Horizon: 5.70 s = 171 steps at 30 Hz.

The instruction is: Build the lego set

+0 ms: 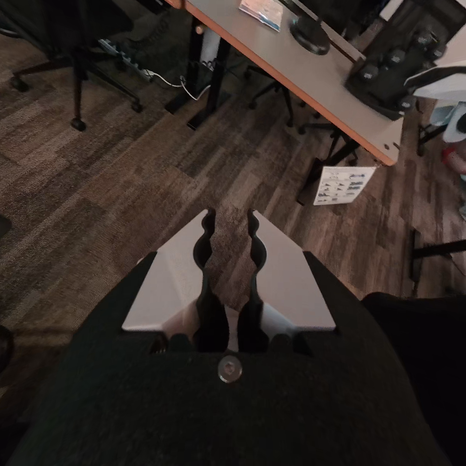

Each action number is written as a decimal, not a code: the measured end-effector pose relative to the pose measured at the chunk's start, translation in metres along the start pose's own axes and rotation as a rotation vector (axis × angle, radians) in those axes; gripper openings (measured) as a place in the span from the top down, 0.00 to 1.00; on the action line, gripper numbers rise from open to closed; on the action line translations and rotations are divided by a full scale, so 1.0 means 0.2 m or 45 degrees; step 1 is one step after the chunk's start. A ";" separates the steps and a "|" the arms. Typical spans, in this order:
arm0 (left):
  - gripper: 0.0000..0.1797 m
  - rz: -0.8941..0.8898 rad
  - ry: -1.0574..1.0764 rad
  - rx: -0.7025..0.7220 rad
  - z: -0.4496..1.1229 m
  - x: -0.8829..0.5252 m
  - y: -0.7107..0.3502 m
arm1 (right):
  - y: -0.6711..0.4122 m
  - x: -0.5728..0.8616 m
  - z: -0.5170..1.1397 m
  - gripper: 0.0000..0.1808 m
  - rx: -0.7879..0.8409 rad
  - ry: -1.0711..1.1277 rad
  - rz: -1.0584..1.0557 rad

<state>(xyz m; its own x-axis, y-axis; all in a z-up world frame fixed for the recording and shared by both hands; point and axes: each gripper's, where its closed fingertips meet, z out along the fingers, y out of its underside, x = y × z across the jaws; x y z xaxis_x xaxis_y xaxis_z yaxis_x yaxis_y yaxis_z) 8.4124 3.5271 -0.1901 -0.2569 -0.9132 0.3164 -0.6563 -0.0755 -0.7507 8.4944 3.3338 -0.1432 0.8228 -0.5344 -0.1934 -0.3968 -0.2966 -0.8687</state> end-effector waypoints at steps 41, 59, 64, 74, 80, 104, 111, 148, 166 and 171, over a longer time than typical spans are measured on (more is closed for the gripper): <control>0.67 0.062 0.220 0.162 1.70 -4.44 -3.43 | -3.52 2.14 4.71 0.81 0.300 -0.042 -0.141; 0.74 0.339 0.690 -0.216 3.76 -6.36 -5.29 | -4.57 3.62 6.22 0.68 0.169 0.613 0.033; 0.76 0.528 0.731 -0.299 4.54 -6.48 -5.66 | -4.73 4.04 6.55 0.79 0.083 0.608 -0.030; 0.54 0.903 0.858 -0.520 5.66 -6.43 -6.08 | -5.17 4.56 7.02 0.73 -0.219 0.697 -0.253; 0.58 1.273 1.098 -0.655 5.95 -6.44 -6.03 | -5.18 4.85 7.20 0.83 -0.484 0.756 -0.277; 1.00 1.286 2.015 -0.629 5.72 -6.20 -5.88 | -5.08 5.12 7.35 0.92 -0.851 0.814 0.277; 0.98 1.201 1.992 -0.634 5.71 -6.22 -5.91 | -5.09 5.18 7.36 0.92 -0.866 0.723 0.306; 0.77 0.844 0.851 -0.394 5.29 -6.33 -6.27 | -4.03 5.30 6.53 0.59 0.116 0.237 0.107; 0.83 0.793 0.506 -0.594 4.92 -5.78 -5.97 | -3.94 5.24 7.70 0.71 0.124 -1.142 -0.424; 0.84 0.769 0.468 -0.587 4.91 -5.74 -5.95 | -3.93 5.17 7.78 0.77 0.133 -1.164 -0.503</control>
<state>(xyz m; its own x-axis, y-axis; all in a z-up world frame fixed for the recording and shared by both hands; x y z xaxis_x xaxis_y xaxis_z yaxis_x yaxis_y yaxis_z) 10.1856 4.2721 -0.2304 -0.8191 -0.5494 0.1650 -0.5352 0.6283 -0.5646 10.2902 4.2456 -0.3706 0.9020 0.4145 -0.1208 -0.0259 -0.2273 -0.9735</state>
